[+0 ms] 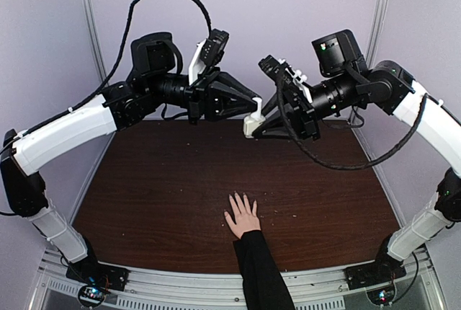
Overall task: Paint the nails
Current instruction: Screw the nail polish bottle cap onto the nail polish bottle.
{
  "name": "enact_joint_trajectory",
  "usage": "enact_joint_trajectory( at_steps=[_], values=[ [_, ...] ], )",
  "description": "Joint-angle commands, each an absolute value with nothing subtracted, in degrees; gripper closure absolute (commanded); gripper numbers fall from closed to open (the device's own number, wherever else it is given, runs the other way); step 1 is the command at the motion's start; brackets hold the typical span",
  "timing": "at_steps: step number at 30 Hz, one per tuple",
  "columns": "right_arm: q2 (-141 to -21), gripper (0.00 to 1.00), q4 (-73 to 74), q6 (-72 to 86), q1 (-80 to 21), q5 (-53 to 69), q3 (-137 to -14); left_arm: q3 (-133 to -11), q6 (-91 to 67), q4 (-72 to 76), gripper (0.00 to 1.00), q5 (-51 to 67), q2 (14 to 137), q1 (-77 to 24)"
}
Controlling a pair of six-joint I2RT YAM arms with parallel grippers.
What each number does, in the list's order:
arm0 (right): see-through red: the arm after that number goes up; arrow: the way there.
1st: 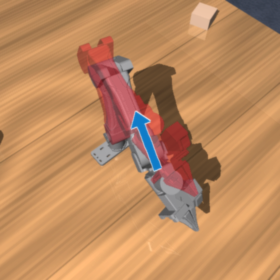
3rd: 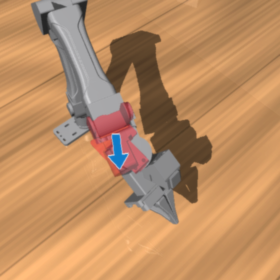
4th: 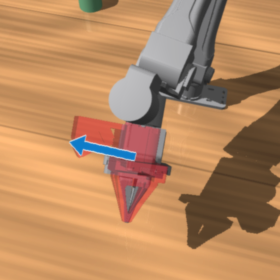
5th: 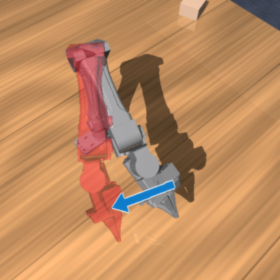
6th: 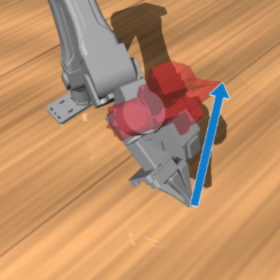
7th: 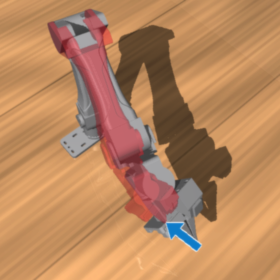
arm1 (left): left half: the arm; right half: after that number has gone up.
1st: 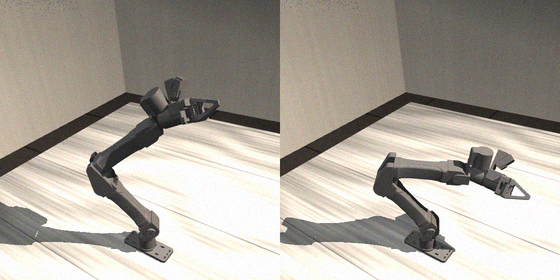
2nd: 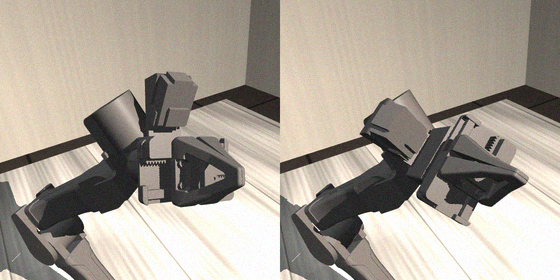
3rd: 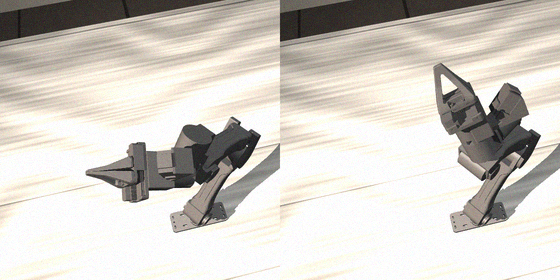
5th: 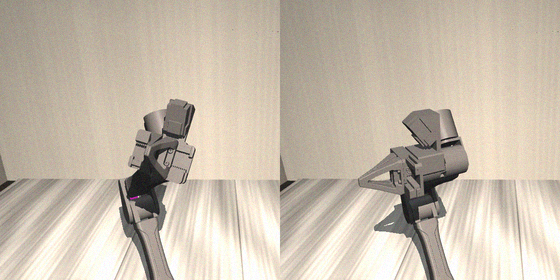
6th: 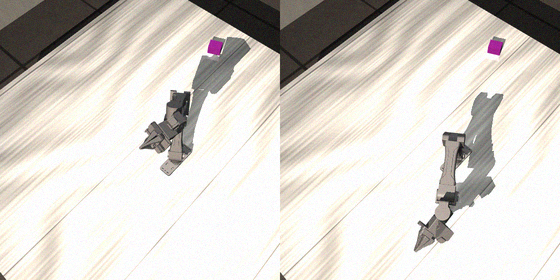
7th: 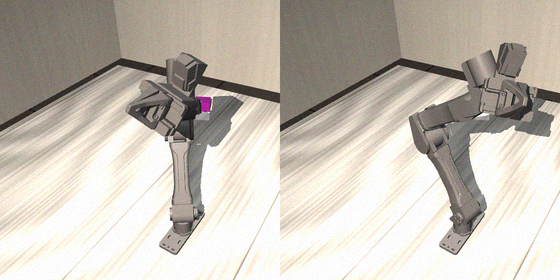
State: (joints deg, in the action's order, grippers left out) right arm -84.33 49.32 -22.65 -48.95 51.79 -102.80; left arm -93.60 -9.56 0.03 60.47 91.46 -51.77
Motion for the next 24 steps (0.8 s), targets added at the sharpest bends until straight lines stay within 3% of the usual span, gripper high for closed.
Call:
enact_joint_trajectory(
  at_steps=[1, 5, 12, 19, 24],
  values=[
    [-82.9, 1.00, 40.9, -23.4, -49.5, 58.4, -107.5, -92.5, -10.7, -5.1, 0.96, 64.1, 94.6, -52.5],
    [-82.9, 1.00, 41.1, -23.4, -49.5, 58.5, -107.6, -92.9, -9.9, -6.4, 0.91, 63.9, 94.0, -51.9],
    [-82.9, 1.00, 41.5, -23.6, -49.5, 55.3, -106.1, -91.0, -10.4, -4.9, 0.66, 61.0, 90.2, -49.0],
    [-82.5, 1.00, 40.0, -21.8, -49.2, 48.2, -104.1, -88.8, -9.3, -5.3, 0.57, 54.8, 86.3, -47.8],
    [-81.4, 1.00, 36.5, -19.5, -49.3, 35.2, -100.3, -85.5, -10.1, -2.8, 0.51, 41.6, 82.9, -47.2]
  ],
)
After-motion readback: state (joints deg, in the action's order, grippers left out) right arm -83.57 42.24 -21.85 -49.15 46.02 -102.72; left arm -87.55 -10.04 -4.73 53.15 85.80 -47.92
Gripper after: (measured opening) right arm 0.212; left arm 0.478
